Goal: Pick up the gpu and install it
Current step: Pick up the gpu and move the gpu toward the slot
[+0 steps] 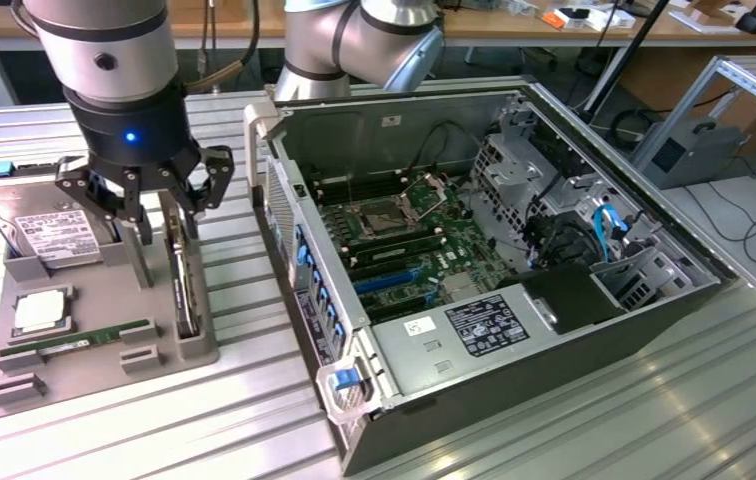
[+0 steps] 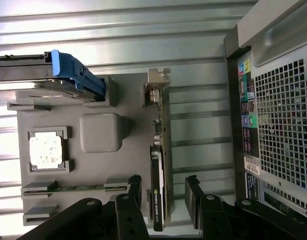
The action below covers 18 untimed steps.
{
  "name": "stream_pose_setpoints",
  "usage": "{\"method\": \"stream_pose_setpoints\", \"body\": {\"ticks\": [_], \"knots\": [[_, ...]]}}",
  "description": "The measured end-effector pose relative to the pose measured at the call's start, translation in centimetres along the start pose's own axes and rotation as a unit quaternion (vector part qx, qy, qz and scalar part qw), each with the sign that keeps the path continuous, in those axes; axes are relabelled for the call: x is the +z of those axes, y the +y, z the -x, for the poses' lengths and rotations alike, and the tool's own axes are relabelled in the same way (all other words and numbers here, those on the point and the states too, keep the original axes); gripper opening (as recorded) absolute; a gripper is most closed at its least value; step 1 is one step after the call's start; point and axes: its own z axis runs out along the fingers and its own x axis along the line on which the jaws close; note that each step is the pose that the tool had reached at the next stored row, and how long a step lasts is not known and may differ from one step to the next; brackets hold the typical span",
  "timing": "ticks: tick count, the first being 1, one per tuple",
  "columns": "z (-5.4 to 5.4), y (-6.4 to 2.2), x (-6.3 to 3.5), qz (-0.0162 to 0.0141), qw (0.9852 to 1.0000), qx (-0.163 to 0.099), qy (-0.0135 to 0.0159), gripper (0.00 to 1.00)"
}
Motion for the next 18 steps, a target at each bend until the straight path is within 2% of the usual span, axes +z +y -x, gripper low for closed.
{"method": "stream_pose_setpoints", "body": {"ticks": [8, 14, 18], "knots": [[0.0, -0.29, 1.22, 0.0, 1.0, 0.0, 0.0, 0.48], [0.1, -0.4, 3.21, 0.0, 1.0, 0.0, 0.0, 0.48], [0.2, -0.42, 4.02, -0.0004, 1.0, 0.0, 0.0, 0.48]]}}
